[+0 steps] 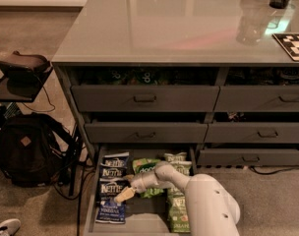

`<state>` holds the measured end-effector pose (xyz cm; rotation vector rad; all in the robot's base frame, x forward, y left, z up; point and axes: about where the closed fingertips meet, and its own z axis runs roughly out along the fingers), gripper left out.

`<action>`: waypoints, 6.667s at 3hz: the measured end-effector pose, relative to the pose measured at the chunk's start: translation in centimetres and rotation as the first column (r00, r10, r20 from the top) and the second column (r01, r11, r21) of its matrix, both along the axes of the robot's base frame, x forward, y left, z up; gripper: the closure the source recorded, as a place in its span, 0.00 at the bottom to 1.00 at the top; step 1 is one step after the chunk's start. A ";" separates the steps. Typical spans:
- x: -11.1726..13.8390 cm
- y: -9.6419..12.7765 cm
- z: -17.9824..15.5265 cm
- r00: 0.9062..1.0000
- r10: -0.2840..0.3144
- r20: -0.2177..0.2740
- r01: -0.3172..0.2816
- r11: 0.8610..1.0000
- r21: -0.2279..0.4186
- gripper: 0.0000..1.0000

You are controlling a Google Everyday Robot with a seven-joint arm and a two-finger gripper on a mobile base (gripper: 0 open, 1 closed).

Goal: Pick blue chip bag from bottom drawer and place on counter

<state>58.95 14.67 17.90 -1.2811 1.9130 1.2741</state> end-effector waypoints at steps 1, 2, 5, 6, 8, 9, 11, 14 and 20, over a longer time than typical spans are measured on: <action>0.0 0.1 0.0 1.000 -0.029 -0.002 0.029 1.000 0.003 0.41; -0.6 -0.3 0.3 0.997 -0.078 -0.002 0.078 0.997 -0.011 0.64; -1.3 -1.0 1.4 0.985 -0.169 0.016 0.170 0.984 -0.060 1.00; -1.3 -1.0 1.4 0.985 -0.169 0.016 0.170 0.984 -0.060 0.82; -1.3 -1.0 1.4 0.985 -0.169 0.016 0.170 0.984 -0.060 0.35; -1.2 -0.8 1.5 0.986 -0.166 0.019 0.166 0.984 -0.058 0.12; -1.0 -0.9 5.0 0.981 -0.171 0.094 0.176 0.983 -0.052 0.00; -4.0 -1.4 5.5 0.976 -0.202 0.082 0.206 0.977 -0.048 0.00; -3.8 -0.7 -0.2 0.983 -0.185 -0.015 0.184 0.981 -0.057 0.18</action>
Offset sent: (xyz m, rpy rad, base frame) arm -0.0157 -0.0100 0.0054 -0.0320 0.0006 -0.1476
